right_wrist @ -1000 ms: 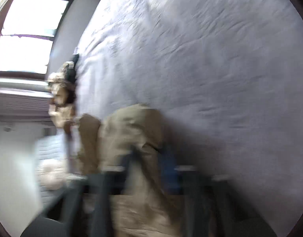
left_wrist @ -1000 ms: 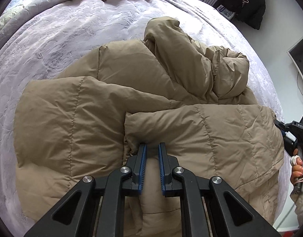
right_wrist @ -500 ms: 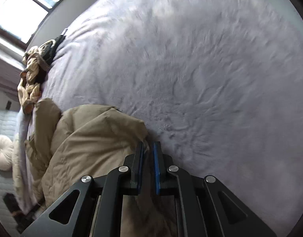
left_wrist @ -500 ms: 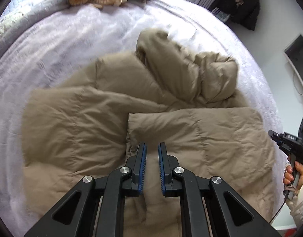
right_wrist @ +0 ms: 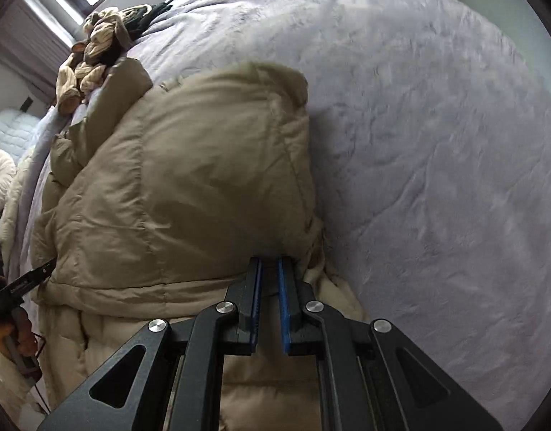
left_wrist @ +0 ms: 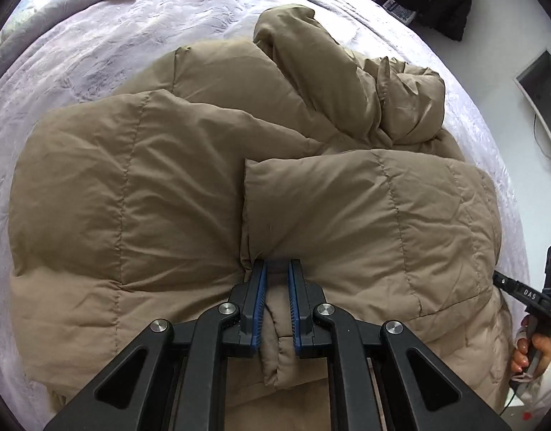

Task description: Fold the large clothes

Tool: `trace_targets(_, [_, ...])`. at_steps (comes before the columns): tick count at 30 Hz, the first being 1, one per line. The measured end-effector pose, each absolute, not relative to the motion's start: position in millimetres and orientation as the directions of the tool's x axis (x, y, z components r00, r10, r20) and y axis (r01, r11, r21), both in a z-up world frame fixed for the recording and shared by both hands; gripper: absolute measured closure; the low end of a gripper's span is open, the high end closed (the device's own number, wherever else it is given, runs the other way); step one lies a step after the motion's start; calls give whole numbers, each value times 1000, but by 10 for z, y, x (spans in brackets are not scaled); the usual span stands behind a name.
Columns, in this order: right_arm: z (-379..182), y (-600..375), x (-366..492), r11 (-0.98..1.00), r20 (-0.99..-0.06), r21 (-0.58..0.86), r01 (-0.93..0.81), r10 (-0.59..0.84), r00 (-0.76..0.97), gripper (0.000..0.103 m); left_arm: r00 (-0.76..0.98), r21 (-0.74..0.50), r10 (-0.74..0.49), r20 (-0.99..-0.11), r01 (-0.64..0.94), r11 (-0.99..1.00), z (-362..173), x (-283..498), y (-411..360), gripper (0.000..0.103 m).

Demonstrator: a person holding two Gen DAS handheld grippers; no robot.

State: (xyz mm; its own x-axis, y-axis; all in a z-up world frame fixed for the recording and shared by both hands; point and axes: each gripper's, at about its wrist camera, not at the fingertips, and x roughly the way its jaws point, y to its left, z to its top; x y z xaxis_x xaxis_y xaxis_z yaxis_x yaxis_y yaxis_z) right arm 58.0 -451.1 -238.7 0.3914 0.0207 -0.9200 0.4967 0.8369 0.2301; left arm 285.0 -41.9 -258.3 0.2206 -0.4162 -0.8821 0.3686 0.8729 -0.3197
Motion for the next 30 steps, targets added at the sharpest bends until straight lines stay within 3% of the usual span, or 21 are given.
trace_targets(12, [-2462,-4455,524,829,-920,231,509,17,391,95,252,-275,-380,-890,368,888,-2547,2789,-432,89])
trace_targets(20, [-2265,-4362,530,840,-928,199,505,-4,373,91,286,-244,-352,-891,351,904,-2183,2493,-334,89])
trace_targets(24, [-2173,-4344,486,845,-928,193,499,-8,373,91,276,-147,-257,-926,363,920,-2381,2382,-347,89])
trace_targets(30, [-2076,-4354,391,844,-933,200,497,8,360,91,284,-125,-217,-934,309,943,-2299,2383,-326,89])
